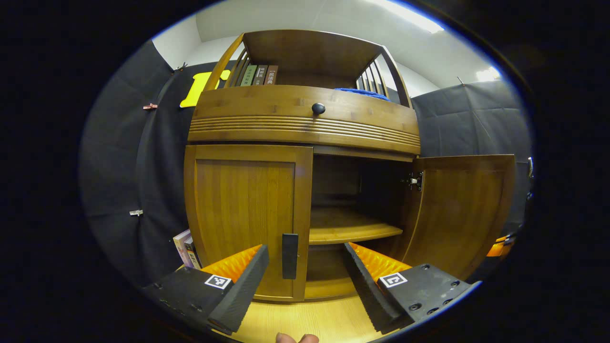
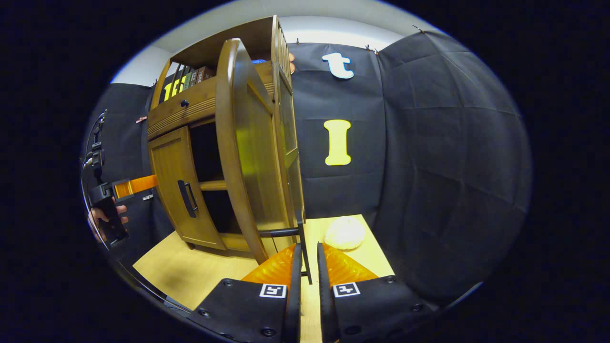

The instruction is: Open the right door of the double-door shoe cabinet with the right hand, and open the left door with the left hand.

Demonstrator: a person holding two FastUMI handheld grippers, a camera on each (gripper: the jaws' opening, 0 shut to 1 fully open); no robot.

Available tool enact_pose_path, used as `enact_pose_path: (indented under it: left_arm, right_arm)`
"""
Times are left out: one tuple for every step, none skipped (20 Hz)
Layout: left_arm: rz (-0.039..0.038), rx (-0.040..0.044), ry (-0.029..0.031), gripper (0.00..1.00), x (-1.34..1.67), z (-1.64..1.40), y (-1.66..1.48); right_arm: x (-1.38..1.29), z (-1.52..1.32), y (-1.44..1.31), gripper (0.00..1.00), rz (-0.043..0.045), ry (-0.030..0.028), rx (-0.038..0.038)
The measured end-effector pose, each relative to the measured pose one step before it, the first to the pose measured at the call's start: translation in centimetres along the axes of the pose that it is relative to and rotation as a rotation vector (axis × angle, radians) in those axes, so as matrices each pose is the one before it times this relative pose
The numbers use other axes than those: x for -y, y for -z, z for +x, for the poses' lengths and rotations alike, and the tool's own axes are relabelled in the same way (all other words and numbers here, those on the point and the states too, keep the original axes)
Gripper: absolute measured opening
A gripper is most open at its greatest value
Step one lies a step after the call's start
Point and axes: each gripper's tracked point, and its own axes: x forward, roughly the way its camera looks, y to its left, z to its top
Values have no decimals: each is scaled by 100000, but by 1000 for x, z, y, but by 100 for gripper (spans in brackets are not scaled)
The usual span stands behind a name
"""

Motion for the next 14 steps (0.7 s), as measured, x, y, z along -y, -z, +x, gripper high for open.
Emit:
enact_pose_path:
  left_arm:
    - [-452, -467, -95, 97, -174, 543, 105]
    - [-292, -280, -70, 97, -95, 585, 162]
    - [-75, 83, -75, 97, -131, 543, 62]
    - [-13, -268, -213, 96, -114, 566, 106]
    - [-31, -40, -383, 97, -378, 591, 272]
    - [-57, -37, -577, 97, -292, 649, 168]
    - [-20, -259, -902, 97, -347, 784, 402]
    - [-93, -311, -883, 98, -409, 688, 334]
    - [9, -359, -850, 96, -563, 940, 467]
    - [19, -703, -384, 96, -317, 893, 445]
    - [173, -848, -88, 95, -223, 1126, 580]
    - [419, -1062, -344, 93, -87, 904, 504]
    - [196, -1152, -508, 90, -193, 892, 513]
    - [-334, -1173, -295, 89, -140, 825, 673]
  right_arm:
    - [268, 206, -329, 27, -811, 1776, 2133]
    - [621, 70, -505, 42, -815, 2936, 2370]
    - [540, -152, -644, 56, 5, 3366, 2560]
    - [543, -31, -722, 70, 394, 3730, 3459]
    - [851, 347, -625, 85, -197, 5436, 4001]
    - [821, 8, -929, 99, -455, 5001, 4568]
    - [604, 125, -878, 91, -659, 4162, 4195]
    - [489, 178, -798, 96, -723, 3523, 3460]
    - [286, 54, -400, 97, -300, 1697, 1372]
    - [-135, -154, -266, 91, 434, 235, 182]
    - [-138, -455, -273, 98, 316, 374, 120]
    - [-133, -233, -362, 98, 50, 534, 652]
    - [9, -223, -386, 100, -312, 1128, 949]
    - [-215, -118, -438, 98, -459, 728, 1267]
